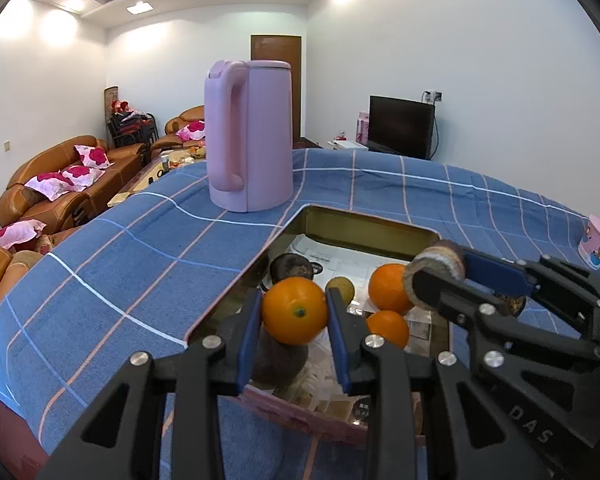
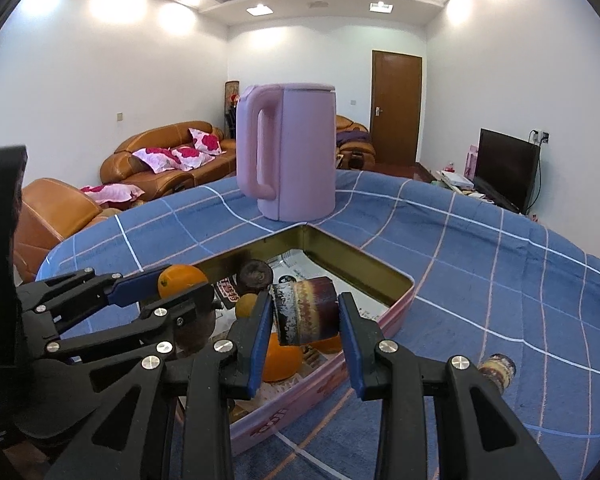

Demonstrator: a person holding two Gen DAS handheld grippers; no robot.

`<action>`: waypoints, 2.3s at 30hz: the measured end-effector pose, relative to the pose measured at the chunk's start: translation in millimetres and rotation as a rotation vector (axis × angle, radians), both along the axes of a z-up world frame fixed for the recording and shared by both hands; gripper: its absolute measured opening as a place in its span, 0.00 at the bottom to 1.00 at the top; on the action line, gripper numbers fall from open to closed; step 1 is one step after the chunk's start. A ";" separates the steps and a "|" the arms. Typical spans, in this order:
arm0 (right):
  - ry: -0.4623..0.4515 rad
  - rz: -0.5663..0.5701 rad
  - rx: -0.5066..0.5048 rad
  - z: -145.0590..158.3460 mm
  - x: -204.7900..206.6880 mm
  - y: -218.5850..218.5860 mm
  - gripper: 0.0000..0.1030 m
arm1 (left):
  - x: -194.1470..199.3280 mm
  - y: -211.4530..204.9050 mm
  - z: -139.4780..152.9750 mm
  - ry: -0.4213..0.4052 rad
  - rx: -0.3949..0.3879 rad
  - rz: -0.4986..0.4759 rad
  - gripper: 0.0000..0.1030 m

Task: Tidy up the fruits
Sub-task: 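Carry the small orange in the left tool while the right tool carries the cylinder over the tin, then open the left tool over the tin while the right tool releases the cylinder there, then close the right tool on the dark brown round fruit on the table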

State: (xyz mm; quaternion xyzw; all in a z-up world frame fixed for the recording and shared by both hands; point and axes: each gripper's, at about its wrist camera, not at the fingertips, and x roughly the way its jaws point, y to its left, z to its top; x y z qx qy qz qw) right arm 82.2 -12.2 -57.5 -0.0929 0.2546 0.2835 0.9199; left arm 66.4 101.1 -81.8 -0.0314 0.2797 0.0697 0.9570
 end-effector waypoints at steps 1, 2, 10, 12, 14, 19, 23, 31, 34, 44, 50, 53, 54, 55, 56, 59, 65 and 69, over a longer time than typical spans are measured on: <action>0.003 0.001 -0.002 -0.6 0.0 0.4 0.34 | -0.5 0.0 0.1 0.000 0.003 -0.002 0.33; 0.008 0.004 -0.003 -1.2 0.5 0.7 0.34 | -0.9 0.3 0.3 -0.001 0.005 -0.003 0.33; 0.069 0.048 -0.014 -9.5 6.4 4.8 0.34 | -1.6 3.2 -2.5 0.010 0.003 -0.007 0.34; 0.096 0.062 -0.013 -12.0 8.7 5.6 0.34 | -2.1 4.1 -3.1 0.011 0.004 -0.010 0.35; 0.096 0.068 -0.012 -13.6 8.3 5.6 0.35 | -3.2 5.3 -3.8 0.018 -0.002 -0.011 0.37; 0.097 0.068 -0.015 -14.6 8.2 3.1 0.43 | -6.8 9.7 -4.1 0.023 -0.012 -0.005 0.50; 0.098 0.061 0.022 -9.9 6.0 -7.3 0.48 | -13.0 12.8 -0.3 0.004 -0.020 0.007 0.68; 0.037 -0.009 0.057 10.7 -7.2 -46.8 0.58 | -26.2 4.4 13.4 -0.071 -0.002 -0.003 1.00; 0.026 -0.072 0.053 14.0 -9.3 -69.0 0.59 | -25.8 1.4 14.5 -0.075 -0.001 -0.004 1.00; 0.034 -0.268 -0.043 6.0 -9.3 -134.5 0.60 | -12.9 -5.6 9.0 -0.047 0.010 0.021 1.00; 0.088 -0.255 -0.053 -5.2 4.7 -122.6 0.60 | -8.6 -12.8 12.2 -0.051 0.019 0.028 1.00; 0.112 -0.262 -0.095 -13.4 9.2 -109.5 0.60 | -6.1 -19.3 13.9 -0.058 0.031 0.019 1.00; 0.123 -0.267 -0.097 -15.6 11.5 -107.2 0.60 | -4.6 -21.2 14.0 -0.057 0.035 0.018 1.00; 0.136 -0.282 -0.101 -17.4 14.9 -105.4 0.60 | -3.6 -22.8 14.6 -0.058 0.037 0.017 1.00; 0.147 -0.294 -0.102 -18.9 17.7 -104.0 0.60 | -2.0 -24.0 15.1 -0.058 0.037 0.015 1.00; 0.192 -0.321 -0.110 -23.8 27.4 -100.1 0.60 | 3.4 -25.8 16.5 -0.057 0.036 0.016 1.00; 0.271 -0.382 -0.079 -33.6 40.6 -101.0 0.55 | 7.8 -31.6 19.2 -0.053 0.047 0.003 1.00; 0.303 -0.384 -0.068 -37.2 45.1 -101.9 0.43 | 9.7 -37.0 18.2 -0.043 0.048 -0.011 1.00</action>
